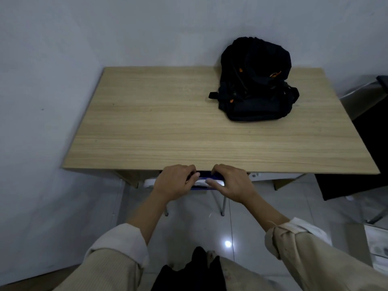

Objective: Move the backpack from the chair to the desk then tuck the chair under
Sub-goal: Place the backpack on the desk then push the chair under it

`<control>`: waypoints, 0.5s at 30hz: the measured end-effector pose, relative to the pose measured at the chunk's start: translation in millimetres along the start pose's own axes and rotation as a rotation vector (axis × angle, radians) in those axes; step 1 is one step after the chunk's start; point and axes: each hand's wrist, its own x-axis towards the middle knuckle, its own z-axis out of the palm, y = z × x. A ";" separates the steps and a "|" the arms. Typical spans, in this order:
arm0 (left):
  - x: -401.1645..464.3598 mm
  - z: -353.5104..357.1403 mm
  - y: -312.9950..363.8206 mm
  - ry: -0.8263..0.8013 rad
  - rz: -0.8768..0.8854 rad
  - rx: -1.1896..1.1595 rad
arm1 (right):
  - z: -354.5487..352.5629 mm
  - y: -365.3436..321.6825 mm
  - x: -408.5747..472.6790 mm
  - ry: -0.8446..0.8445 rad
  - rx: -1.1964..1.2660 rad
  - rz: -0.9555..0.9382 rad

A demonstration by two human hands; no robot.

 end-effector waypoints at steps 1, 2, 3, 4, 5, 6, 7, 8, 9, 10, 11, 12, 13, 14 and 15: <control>0.2 -0.3 0.4 0.004 -0.008 -0.009 | 0.3 -2.0 0.7 0.026 0.086 0.087; 0.8 -0.5 0.9 0.012 -0.019 -0.029 | 0.6 -3.8 2.2 0.063 0.185 0.193; 1.5 -1.0 1.3 0.024 -0.033 -0.059 | 1.7 -5.5 3.4 0.106 0.265 0.298; 2.0 -1.1 1.4 0.043 -0.050 -0.092 | 3.5 -6.7 4.1 0.152 0.304 0.368; 2.0 -1.5 1.2 0.060 -0.065 -0.116 | 6.0 -6.7 3.9 0.193 0.305 0.396; 2.4 -2.3 0.1 0.073 -0.075 -0.125 | 8.4 -7.0 4.7 0.218 0.297 0.395; 2.8 -2.9 -1.0 0.081 -0.073 -0.119 | 9.9 -6.8 5.0 0.240 0.292 0.377; 4.0 -3.5 -3.3 0.089 -0.062 -0.104 | 10.9 -6.2 6.5 0.252 0.293 0.348; 4.3 -2.9 -5.6 0.094 -0.050 -0.084 | 12.3 -5.7 7.3 0.256 0.290 0.312; 4.3 -3.7 -6.5 0.101 -0.032 -0.065 | 11.5 -5.9 7.8 0.264 0.279 0.279; 4.4 -3.9 -7.3 0.103 -0.017 -0.050 | 11.5 -6.1 8.3 0.265 0.273 0.259; 5.0 -3.2 -7.9 0.105 -0.006 -0.043 | 12.1 -5.0 8.6 0.264 0.276 0.252; 5.2 -3.3 -8.4 0.107 0.005 -0.037 | 12.3 -4.7 8.5 0.265 0.277 0.251; 4.8 -3.1 -8.2 0.106 0.015 -0.032 | 12.8 -4.1 7.8 0.264 0.277 0.252; 4.6 -3.7 -8.0 0.106 0.023 -0.029 | 13.0 -3.5 7.4 0.262 0.278 0.254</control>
